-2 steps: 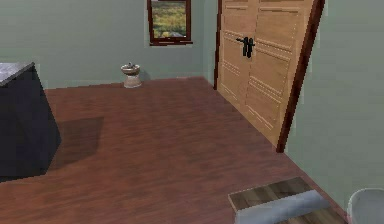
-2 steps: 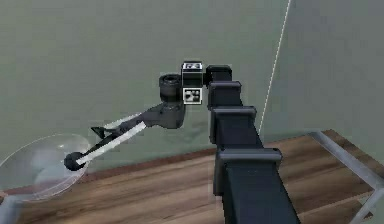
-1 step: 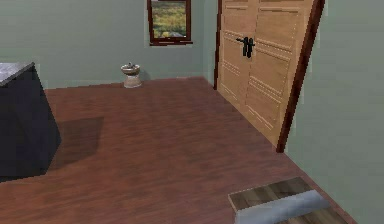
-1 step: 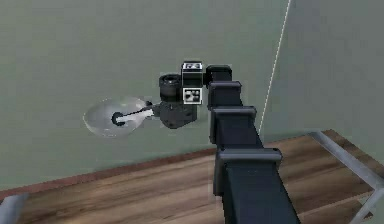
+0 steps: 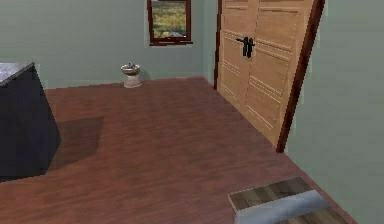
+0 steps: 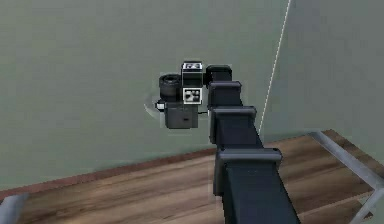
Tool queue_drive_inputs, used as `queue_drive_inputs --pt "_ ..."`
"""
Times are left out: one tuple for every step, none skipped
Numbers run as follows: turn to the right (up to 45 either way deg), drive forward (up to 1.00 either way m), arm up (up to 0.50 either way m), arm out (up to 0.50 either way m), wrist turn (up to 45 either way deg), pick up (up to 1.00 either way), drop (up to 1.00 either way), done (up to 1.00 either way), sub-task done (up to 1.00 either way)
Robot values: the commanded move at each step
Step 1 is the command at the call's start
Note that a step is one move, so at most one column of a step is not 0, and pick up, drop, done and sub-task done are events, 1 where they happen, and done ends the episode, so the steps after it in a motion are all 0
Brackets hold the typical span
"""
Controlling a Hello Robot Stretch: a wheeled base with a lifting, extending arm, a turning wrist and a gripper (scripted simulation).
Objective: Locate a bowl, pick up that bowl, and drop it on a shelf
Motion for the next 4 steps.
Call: queue_drive_inputs --pt "0.0 0.0 -0.1 0.0 0.0 0.0 0.0 0.0 0.0" --pt "0.0 0.0 -0.32 0.0 0.0 0.0 0.0 0.0 0.0" --pt "0.0 0.0 0.0 0.0 0.0 0.0 1.0 0.0 0.0" --pt "0.0 0.0 0.1 0.0 0.0 0.0 0.0 0.0 0.0"
